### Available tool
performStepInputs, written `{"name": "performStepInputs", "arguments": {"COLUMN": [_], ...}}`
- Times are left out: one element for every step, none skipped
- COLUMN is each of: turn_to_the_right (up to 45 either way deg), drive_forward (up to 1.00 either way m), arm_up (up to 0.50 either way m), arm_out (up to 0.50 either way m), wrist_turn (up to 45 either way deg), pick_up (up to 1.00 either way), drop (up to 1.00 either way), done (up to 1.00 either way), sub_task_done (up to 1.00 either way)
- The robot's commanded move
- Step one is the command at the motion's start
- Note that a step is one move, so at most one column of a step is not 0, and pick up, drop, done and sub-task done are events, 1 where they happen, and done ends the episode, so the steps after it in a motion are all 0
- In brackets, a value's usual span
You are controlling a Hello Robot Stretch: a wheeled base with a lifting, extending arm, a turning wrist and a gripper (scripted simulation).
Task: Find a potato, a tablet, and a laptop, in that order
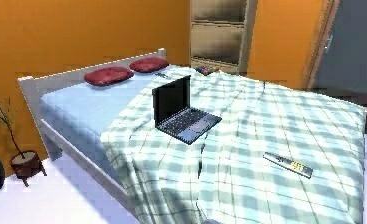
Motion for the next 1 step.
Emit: {"name": "performStepInputs", "arguments": {"turn_to_the_right": [0.0], "drive_forward": [0.0], "arm_up": [0.0], "arm_out": [0.0], "wrist_turn": [0.0], "pick_up": [0.0], "drop": [0.0], "done": [1.0], "sub_task_done": [0.0]}}
